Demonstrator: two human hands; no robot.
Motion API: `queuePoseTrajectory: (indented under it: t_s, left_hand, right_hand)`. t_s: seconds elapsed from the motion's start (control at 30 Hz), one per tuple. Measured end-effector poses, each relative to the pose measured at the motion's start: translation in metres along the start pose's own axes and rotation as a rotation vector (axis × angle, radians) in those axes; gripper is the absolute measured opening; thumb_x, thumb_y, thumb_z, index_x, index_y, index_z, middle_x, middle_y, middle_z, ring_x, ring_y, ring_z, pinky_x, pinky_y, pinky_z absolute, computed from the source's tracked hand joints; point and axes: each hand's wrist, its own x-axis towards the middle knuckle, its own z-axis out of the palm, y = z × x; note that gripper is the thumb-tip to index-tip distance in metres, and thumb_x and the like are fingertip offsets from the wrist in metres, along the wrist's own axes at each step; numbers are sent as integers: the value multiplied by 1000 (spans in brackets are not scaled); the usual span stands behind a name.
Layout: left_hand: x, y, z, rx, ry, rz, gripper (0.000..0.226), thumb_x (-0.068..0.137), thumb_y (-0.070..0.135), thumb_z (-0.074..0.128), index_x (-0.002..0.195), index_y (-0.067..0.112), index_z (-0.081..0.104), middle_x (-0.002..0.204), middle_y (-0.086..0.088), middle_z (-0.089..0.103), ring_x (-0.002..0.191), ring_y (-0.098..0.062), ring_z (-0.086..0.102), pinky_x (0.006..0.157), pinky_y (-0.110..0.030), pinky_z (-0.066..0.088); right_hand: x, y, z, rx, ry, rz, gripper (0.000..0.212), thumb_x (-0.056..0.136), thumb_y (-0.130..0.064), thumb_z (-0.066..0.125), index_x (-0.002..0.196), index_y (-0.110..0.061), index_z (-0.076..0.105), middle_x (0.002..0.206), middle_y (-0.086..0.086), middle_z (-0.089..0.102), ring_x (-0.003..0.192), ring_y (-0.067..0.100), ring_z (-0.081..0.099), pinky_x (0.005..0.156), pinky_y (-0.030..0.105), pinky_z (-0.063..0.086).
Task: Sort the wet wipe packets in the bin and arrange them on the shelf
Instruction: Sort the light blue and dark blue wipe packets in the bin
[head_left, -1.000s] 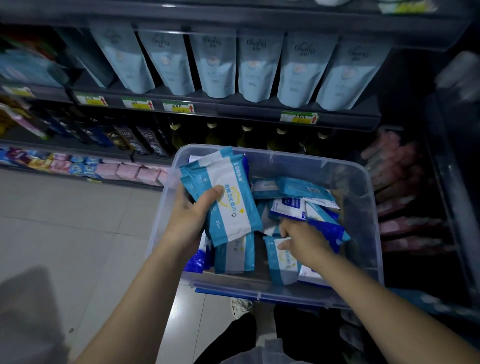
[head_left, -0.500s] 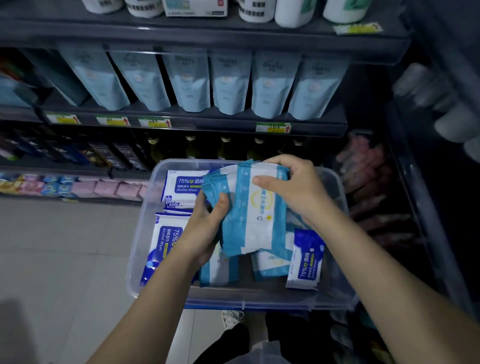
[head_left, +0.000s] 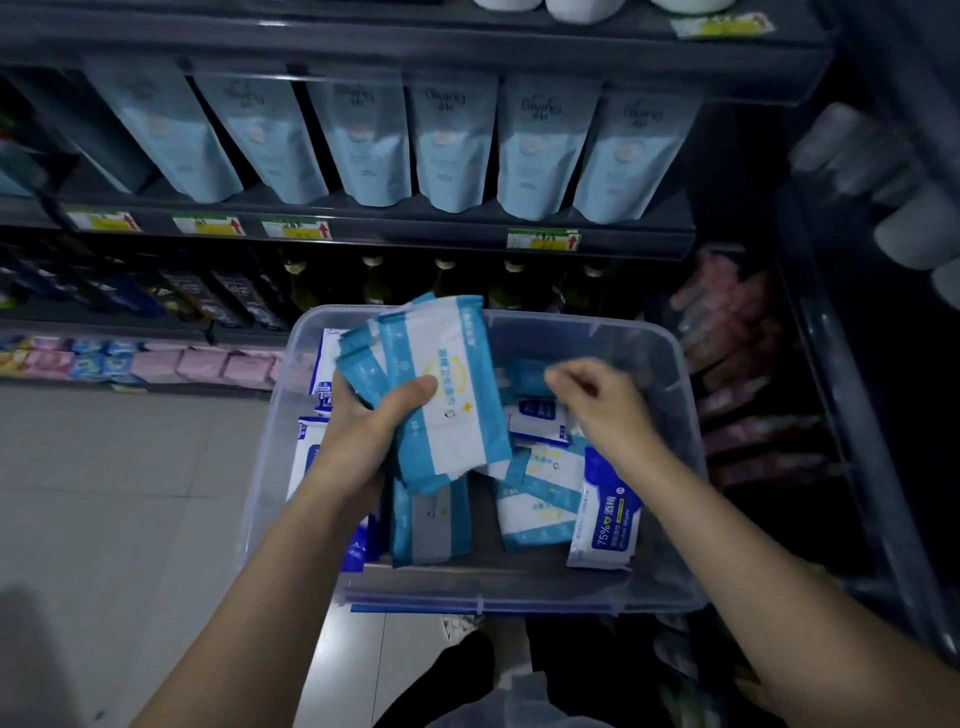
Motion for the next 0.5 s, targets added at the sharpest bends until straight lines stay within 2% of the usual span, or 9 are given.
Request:
queuePoseTrajectory:
  t_s: [0.1,0.2,0.27,0.37,0.43,0.5]
  left_hand:
    - [2,6,-13,-16,43,48,72,68,22,73,132,15,42,120,-6,65,102,-24,67,76,-38,57]
    - [0,12,-18,-15,57,81,60,70,21,70,125,16,47,112,-4,69,98,-22,69,73,-36,57]
    - [1,14,-21,-22,91,84,59,69,21,70,122,18,46,108,0,70,94,-19,70,68,-32,57]
    - [1,19,-24,-16,117,81,77,62,27,77,130,17,41,117,-5,67,98,-21,69,72,-36,57]
    - [1,21,-28,-24,130,78,77,64,26,76,132,19,39,119,-5,66,99,-21,68,75,-38,58]
    - [0,23,-31,-33,134,74,80,63,27,76,133,19,39,118,-5,66,97,-21,69,72,-36,58]
  right_hand:
    - [-5,45,-3,-394,-20,43,28,83,-15,69,110,-9,65,113,7,62,106,22,58,94,36,47]
    - [-6,56,5,-539,-68,-17,55,81,-19,72,131,-12,51,133,6,47,126,23,41,105,33,35]
    - [-1,55,13,-604,-118,-75,64,84,-26,68,140,-13,40,140,3,39,132,21,32,109,31,30]
    - [10,51,24,-664,-100,-142,54,87,-28,65,135,-10,47,131,4,45,125,21,38,104,33,36]
    - [15,46,27,-676,-36,-207,44,86,-26,65,125,-8,56,119,7,50,116,24,43,98,35,40]
    - [20,40,29,-731,65,-307,39,85,-24,67,119,-7,60,113,10,52,110,29,47,93,38,41]
